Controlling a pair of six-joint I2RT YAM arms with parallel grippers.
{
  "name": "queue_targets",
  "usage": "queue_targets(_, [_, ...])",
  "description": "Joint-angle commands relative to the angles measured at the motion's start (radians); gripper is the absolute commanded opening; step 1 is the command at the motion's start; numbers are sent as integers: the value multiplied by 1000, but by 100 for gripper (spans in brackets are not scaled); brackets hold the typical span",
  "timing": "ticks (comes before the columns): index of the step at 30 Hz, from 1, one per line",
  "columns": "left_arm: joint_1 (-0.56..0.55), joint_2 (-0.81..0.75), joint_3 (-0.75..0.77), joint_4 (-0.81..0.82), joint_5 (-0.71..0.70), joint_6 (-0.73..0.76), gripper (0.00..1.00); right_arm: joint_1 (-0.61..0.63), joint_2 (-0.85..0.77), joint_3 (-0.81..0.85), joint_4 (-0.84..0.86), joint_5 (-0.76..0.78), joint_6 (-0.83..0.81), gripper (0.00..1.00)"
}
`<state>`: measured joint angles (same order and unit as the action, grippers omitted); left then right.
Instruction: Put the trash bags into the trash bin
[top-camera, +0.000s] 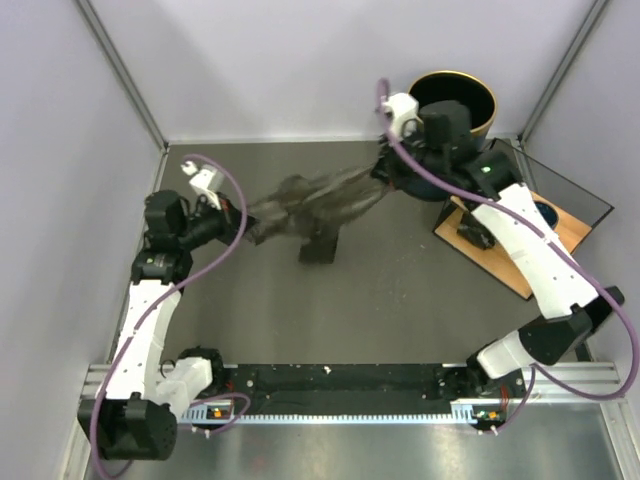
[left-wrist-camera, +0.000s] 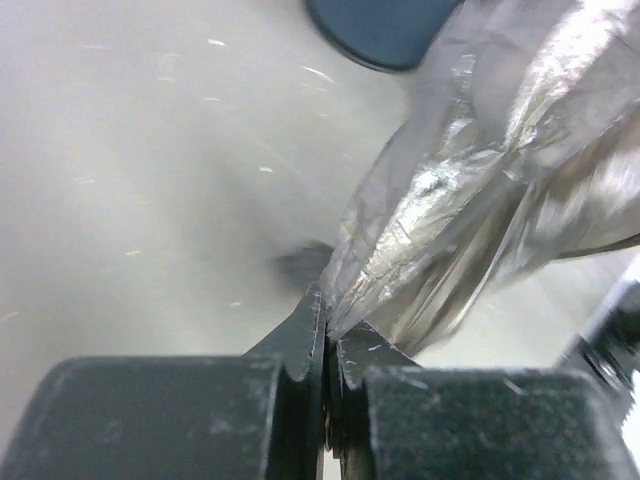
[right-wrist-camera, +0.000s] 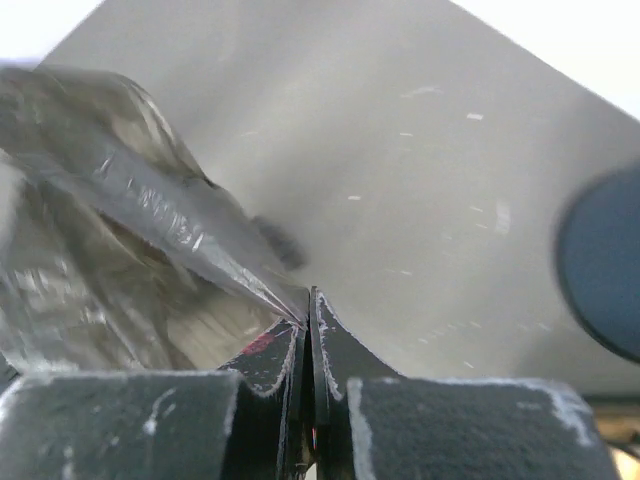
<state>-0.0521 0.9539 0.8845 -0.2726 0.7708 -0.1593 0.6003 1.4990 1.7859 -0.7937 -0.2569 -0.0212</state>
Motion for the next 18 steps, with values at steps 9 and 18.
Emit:
queue_targets(9, [181,-90,70,-48,-318,-25,0,-139,-158,-48,96,168,49,0])
queue_targets(18, [319,-64,74,-88,-289,-36,0,-240,-151,-9,117,171,50,0])
